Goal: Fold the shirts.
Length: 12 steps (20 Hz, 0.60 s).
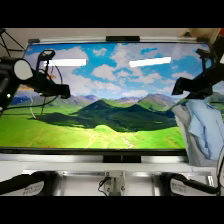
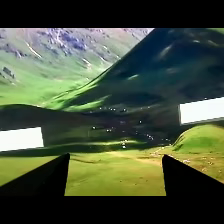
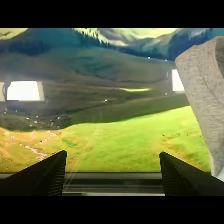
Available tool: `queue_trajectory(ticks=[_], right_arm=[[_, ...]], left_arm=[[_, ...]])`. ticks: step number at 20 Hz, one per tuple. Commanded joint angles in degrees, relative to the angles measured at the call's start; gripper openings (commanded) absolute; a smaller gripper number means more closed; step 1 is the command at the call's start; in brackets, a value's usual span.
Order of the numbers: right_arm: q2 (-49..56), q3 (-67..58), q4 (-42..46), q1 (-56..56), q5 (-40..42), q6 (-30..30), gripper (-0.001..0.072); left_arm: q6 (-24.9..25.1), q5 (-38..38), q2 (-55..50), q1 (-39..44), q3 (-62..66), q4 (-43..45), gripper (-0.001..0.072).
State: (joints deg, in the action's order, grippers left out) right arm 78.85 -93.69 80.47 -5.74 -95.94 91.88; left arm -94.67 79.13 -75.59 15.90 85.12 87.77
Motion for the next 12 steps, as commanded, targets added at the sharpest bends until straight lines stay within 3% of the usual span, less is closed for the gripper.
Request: queue_trajectory(ticks=[1,12], right_arm=[[0.6,0.0,-0.7,0.3,-0.7,-0.1,0.0687],[0.6,0.0,-0.7,0.3,-0.7,-0.1,0.0687]], left_arm=[[-0.5,-3.0,0.0,0.2,-1.0,0.0,0.0720],[0.7,-3.9,0.0,0.2,-1.0,0.1,0.0720]])
